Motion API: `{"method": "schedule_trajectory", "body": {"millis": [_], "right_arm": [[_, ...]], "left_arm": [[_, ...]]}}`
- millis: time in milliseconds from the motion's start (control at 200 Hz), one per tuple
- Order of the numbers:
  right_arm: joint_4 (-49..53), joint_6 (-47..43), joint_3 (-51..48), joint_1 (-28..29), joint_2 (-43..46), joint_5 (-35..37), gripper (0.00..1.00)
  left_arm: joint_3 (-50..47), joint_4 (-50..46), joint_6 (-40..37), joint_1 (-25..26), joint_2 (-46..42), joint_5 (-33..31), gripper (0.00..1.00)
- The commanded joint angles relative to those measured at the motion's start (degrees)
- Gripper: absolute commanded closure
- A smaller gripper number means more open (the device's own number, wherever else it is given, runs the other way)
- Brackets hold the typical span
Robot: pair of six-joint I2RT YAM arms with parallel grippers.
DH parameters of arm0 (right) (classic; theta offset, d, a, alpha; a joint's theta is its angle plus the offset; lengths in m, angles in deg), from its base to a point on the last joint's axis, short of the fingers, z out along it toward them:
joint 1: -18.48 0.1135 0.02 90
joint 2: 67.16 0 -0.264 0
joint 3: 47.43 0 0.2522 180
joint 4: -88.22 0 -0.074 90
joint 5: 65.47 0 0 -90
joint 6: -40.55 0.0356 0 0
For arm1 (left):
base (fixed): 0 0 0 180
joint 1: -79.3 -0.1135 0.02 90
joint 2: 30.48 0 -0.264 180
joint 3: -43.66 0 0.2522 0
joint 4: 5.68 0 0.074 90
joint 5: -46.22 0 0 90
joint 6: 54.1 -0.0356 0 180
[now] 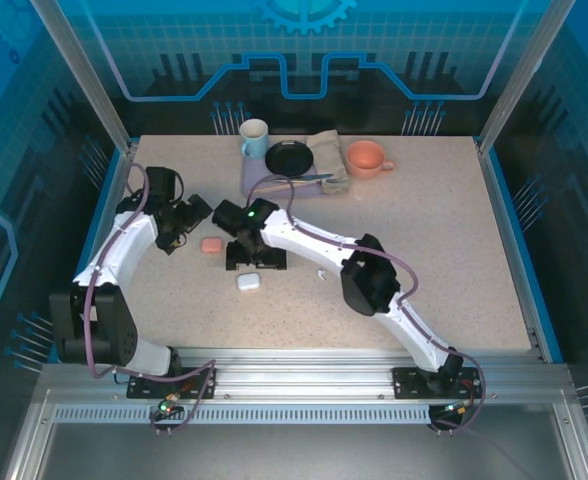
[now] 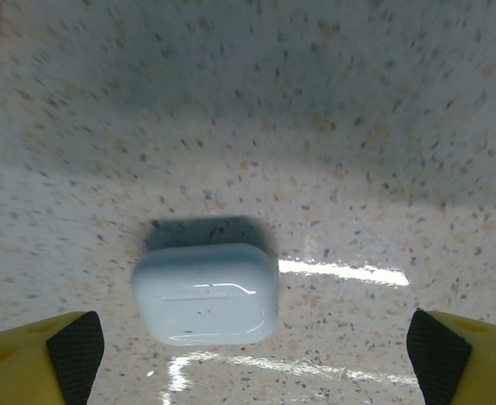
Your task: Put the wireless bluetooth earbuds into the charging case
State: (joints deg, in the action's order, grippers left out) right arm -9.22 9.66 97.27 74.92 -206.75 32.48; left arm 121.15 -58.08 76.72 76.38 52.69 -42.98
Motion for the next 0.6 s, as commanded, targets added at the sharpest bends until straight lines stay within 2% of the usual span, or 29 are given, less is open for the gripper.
{"method": "schedule_trajectory", "body": {"millis": [0, 300, 595], "right_arm": [[8.5, 2.2, 5.0, 1.5, -2.9, 2.6, 0.04], [4.6, -2.0, 5.5, 2.7, -6.0, 0.0, 0.12], [2.5, -7.6, 9.3, 2.9, -8.8, -1.8, 0.13]], "left_arm": [[1.8, -1.6, -2.4, -1.2, 0.6, 3.7, 0.01], [-0.3, 1.0, -2.6, -3.9, 1.4, 7.4, 0.01], [-0.3, 3.1, -1.9, -4.1, 3.6, 8.0, 0.01]]}}
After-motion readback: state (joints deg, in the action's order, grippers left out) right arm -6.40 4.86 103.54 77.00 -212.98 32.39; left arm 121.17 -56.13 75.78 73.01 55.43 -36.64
